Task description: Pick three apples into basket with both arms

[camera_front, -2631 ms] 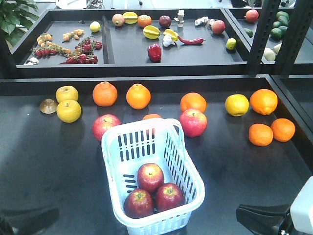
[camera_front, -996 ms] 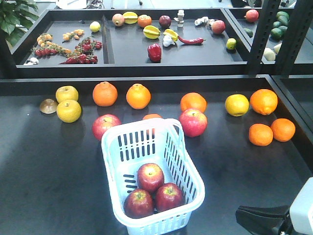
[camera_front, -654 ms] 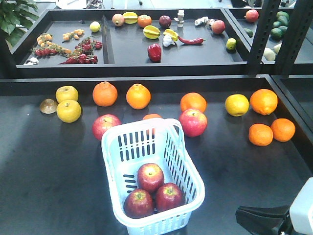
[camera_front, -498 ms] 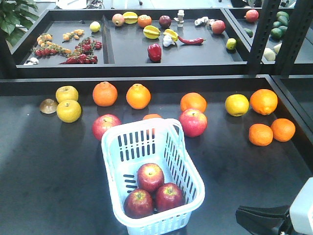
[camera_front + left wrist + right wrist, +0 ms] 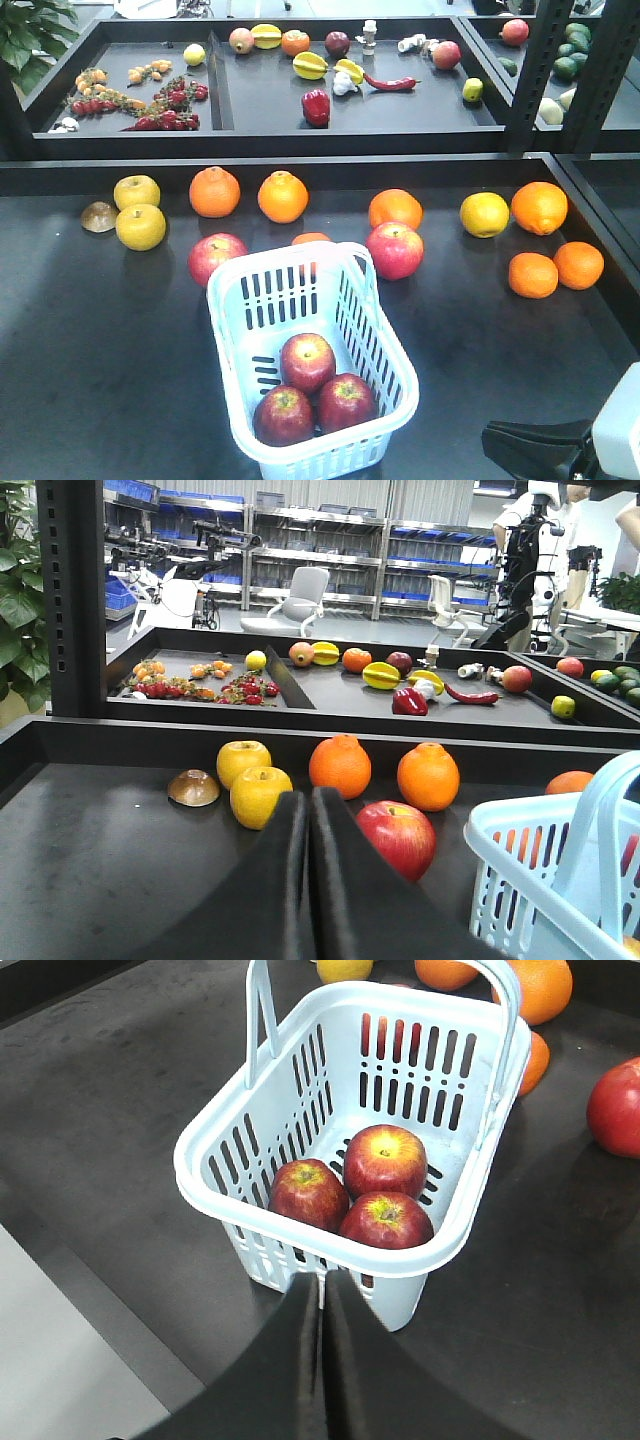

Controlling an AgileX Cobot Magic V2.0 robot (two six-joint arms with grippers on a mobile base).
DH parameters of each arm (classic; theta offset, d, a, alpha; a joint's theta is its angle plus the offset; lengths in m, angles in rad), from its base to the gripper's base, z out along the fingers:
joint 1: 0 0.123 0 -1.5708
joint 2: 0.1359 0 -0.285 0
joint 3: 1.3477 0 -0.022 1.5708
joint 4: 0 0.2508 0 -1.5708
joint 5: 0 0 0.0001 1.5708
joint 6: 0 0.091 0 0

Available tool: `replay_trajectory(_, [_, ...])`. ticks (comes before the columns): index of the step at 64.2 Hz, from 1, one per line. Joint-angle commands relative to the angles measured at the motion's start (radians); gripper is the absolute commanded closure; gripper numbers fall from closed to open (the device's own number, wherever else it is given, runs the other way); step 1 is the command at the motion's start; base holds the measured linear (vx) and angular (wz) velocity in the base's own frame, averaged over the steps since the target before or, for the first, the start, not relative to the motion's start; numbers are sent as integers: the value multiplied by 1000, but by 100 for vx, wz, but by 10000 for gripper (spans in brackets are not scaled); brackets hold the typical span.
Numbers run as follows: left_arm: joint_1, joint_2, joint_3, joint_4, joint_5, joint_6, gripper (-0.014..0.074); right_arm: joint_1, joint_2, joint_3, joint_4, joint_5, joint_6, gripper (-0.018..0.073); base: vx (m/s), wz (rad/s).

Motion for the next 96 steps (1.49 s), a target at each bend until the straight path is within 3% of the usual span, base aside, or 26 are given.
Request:
replay_trajectory(1, [4, -14, -25, -3, -80, -1, 602, -4, 0, -26, 20, -39, -8, 564, 0, 0])
replay_trajectory(23, [4, -14, -25, -3, -80, -1, 602, -4, 0, -26, 19, -39, -4, 564, 0, 0])
replay_trajectory(29, [4, -14, -25, -3, -80, -1, 602, -4, -33, -26, -55, -39, 33, 564, 0, 0])
replay_trajectory(33, [4, -14, -25, -3, -80, -1, 602, -4, -80, -14, -134, -51, 123, 564, 0, 0])
replay_trajectory(48, [4, -14, -25, -3, -80, -1, 602, -5, -378, 164, -518, -164, 687, 564, 0, 0])
replay_trajectory(56, [4, -14, -25, -3, -80, -1, 602, -9, -517, 248, -656, -152, 843, 564, 0, 0])
replay_trajectory(63, [4, -14, -25, -3, -80, -1, 602, -55, -596, 297, -688, -147, 885, 564, 0, 0])
replay_trajectory(74, [4, -14, -25, -3, -80, -1, 602, -206, -632, 343, -685, -158, 892, 564, 0, 0])
replay_trajectory(84, [4, -14, -25, -3, -80, -1, 602, -318, -632, 393, -687, -250, 948, 564, 0, 0])
replay_trajectory(96, [4, -14, -25, -3, -80, -1, 602, -430, -632, 391, -699, -318, 936, 564, 0, 0])
